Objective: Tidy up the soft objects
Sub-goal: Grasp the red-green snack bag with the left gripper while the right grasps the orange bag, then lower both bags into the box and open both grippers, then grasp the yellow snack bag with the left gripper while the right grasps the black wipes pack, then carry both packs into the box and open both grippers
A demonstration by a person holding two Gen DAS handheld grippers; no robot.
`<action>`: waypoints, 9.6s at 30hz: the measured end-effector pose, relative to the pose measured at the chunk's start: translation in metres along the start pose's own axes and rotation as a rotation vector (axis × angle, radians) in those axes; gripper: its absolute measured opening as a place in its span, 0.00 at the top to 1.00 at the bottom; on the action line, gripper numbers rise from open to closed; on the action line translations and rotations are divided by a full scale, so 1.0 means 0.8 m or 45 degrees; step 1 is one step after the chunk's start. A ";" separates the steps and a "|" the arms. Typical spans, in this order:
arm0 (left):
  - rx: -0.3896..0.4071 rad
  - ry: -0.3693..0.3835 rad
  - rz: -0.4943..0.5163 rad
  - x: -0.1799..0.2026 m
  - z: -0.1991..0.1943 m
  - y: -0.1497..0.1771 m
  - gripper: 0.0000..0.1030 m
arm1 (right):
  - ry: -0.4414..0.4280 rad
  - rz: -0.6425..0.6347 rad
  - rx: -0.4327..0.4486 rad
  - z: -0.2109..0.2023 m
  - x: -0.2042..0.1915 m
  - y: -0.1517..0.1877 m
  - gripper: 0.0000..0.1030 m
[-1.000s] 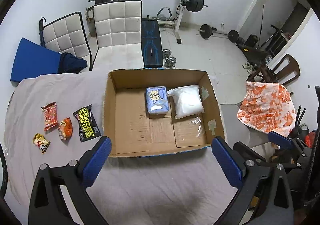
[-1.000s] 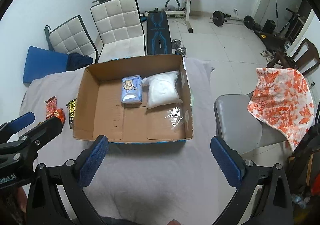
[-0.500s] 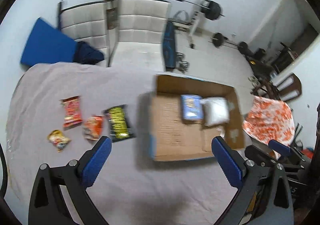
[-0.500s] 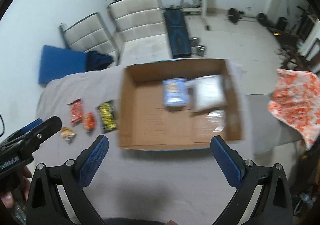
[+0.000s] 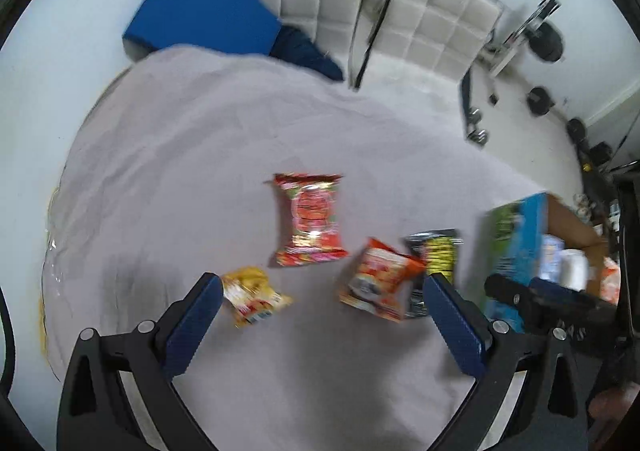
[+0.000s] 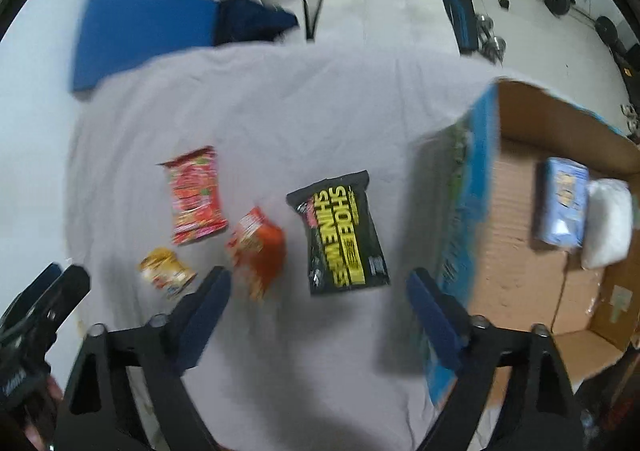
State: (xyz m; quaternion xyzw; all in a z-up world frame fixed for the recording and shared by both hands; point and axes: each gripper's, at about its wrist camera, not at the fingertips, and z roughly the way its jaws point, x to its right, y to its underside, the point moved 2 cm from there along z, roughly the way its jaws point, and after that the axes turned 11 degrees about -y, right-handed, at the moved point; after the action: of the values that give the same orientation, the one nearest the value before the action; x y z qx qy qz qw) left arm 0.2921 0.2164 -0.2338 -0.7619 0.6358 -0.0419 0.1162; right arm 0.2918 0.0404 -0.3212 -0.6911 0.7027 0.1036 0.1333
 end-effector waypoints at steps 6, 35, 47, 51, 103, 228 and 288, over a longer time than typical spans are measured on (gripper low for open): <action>-0.214 -0.029 0.006 -0.004 0.112 -0.036 0.01 | 0.125 0.114 -0.098 0.087 0.022 -0.038 0.21; -0.392 -0.125 0.211 0.052 0.196 0.041 0.56 | 0.124 0.124 -0.273 0.174 0.041 -0.010 0.41; -0.418 -0.088 0.132 0.026 0.193 0.061 0.56 | -0.021 -0.141 -0.253 0.143 -0.038 -0.015 0.25; -0.420 -0.097 0.117 0.008 0.195 0.075 0.56 | 0.033 -0.241 -0.399 0.195 -0.052 -0.016 0.25; 0.028 0.130 0.096 0.043 -0.052 0.084 0.58 | -0.211 -0.202 0.002 -0.072 -0.024 0.060 0.54; -0.305 0.049 -0.478 -0.140 0.069 0.159 0.07 | -0.002 0.029 -0.065 0.058 0.009 0.040 0.00; 0.162 0.121 0.082 0.065 -0.101 0.086 0.65 | -0.115 -0.181 0.174 -0.096 -0.025 0.121 0.49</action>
State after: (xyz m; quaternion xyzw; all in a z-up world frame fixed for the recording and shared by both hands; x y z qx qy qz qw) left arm 0.2191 0.1445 -0.1759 -0.7293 0.6608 -0.1145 0.1352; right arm 0.1917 0.0360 -0.2459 -0.7231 0.6507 0.0769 0.2186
